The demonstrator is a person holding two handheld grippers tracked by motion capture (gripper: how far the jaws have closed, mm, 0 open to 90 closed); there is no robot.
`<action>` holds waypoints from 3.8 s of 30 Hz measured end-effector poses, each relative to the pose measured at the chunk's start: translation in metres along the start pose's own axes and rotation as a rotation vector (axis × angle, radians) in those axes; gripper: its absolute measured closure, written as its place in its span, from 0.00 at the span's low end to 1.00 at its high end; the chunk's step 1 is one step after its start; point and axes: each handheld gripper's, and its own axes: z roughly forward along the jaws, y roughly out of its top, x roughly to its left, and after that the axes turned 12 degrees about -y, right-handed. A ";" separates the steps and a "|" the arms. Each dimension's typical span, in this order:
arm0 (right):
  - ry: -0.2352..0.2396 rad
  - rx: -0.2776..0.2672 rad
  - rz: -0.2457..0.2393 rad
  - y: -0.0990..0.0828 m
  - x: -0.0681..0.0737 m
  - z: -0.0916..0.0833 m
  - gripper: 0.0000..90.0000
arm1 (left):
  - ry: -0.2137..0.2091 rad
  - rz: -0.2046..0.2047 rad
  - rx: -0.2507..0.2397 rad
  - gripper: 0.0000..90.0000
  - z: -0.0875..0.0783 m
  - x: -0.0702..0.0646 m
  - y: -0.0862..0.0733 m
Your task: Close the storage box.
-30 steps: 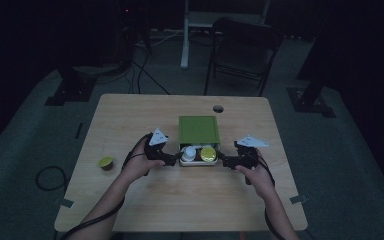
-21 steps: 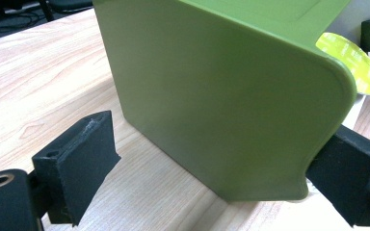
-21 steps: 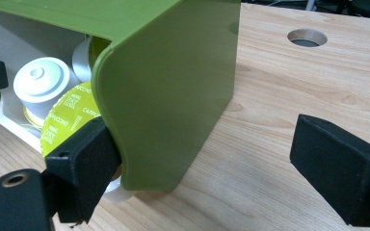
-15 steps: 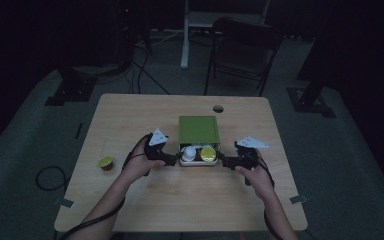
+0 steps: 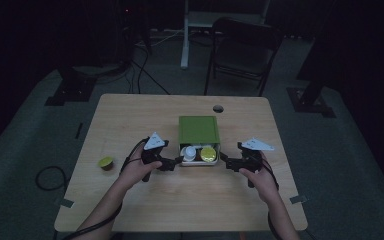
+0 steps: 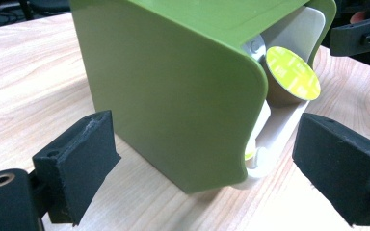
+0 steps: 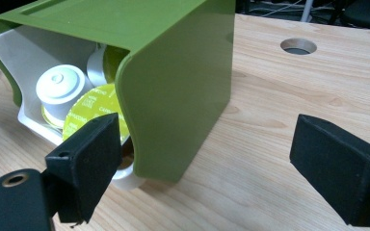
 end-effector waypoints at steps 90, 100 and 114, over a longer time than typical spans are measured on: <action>-0.413 0.279 0.119 -0.091 -0.075 -0.046 0.12 | 0.323 -0.276 0.216 0.10 -0.082 -0.017 -0.100; -0.413 0.278 0.118 -0.091 -0.075 -0.046 0.12 | 0.375 -0.190 0.240 0.10 -0.078 -0.023 -0.106; -0.413 0.278 0.119 -0.091 -0.075 -0.046 0.12 | 0.428 -0.232 0.234 0.03 -0.070 -0.028 -0.104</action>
